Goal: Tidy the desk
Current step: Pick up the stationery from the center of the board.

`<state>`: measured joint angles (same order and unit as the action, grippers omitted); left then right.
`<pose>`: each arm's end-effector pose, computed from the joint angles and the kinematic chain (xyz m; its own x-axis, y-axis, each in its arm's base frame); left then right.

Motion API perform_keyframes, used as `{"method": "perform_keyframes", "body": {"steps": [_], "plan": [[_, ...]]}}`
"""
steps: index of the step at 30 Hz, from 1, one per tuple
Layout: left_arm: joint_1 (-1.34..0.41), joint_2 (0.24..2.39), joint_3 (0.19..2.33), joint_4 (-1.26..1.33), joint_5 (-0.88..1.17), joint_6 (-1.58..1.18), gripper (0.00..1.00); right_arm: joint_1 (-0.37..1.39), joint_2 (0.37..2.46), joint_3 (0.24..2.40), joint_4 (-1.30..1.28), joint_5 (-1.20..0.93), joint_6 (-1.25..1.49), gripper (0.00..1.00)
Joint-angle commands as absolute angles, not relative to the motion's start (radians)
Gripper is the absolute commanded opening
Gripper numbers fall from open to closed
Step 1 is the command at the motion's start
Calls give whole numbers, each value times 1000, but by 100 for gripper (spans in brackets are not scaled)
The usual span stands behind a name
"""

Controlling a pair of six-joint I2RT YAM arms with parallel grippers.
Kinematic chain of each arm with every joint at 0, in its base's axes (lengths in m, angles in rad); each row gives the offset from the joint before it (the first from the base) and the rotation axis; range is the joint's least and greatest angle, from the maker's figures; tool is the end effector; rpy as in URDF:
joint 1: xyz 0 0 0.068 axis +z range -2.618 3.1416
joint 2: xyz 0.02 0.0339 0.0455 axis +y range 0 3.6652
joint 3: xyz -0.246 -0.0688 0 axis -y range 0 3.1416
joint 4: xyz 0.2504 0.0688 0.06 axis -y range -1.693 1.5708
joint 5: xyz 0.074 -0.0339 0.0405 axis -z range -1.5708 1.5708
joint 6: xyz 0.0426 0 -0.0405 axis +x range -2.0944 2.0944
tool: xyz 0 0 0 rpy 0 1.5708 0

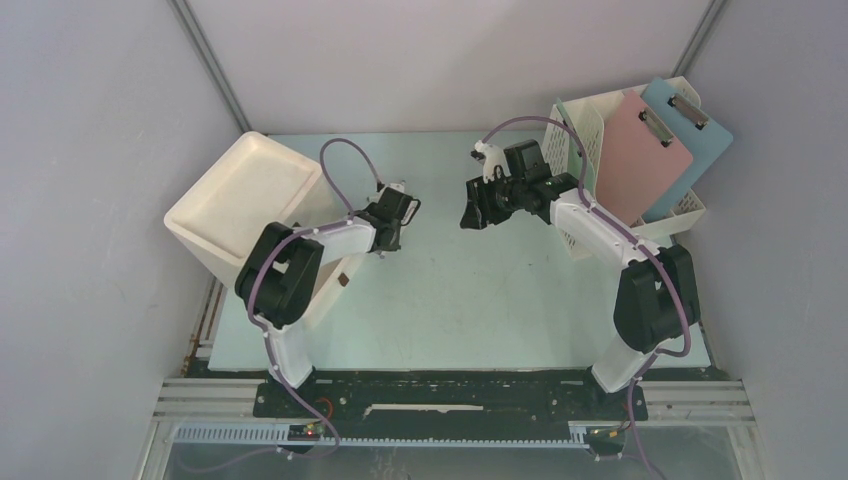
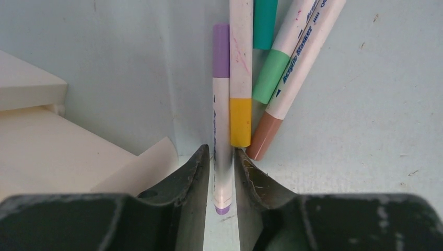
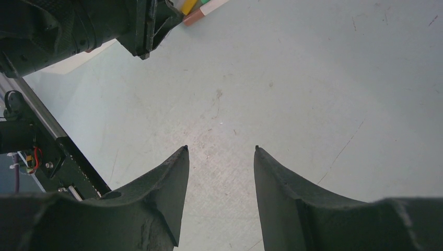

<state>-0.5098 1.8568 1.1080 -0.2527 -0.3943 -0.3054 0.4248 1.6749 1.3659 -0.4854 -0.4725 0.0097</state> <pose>0.3351 -0.1686 0.1275 -0.7823 0.1193 -0.6114 0.0363 0.9885 0.1465 0.3389 0.1746 0.2593 -0.6564 -0.2874 -0.6975 -0.6512 0.6827 0.3315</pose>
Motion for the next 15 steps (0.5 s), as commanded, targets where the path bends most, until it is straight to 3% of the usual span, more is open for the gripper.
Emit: {"method": "perform_keyframes", "body": {"steps": [1,4,11,15], "plan": [[-502,1878,1141,-250,-358,-307,29,420,1677,1368,-465,-478,21,56],[-502,1882,1141,-250,-339,-308,25,421,1676,1369,-464,-478,22,56],[-501,1875,1139,-258,-319,-307,4,419,1673,1368,-463,-479,25,57],[-502,1840,1126,-257,-304,-297,0,419,1670,1368,-463,-483,26,57]]}}
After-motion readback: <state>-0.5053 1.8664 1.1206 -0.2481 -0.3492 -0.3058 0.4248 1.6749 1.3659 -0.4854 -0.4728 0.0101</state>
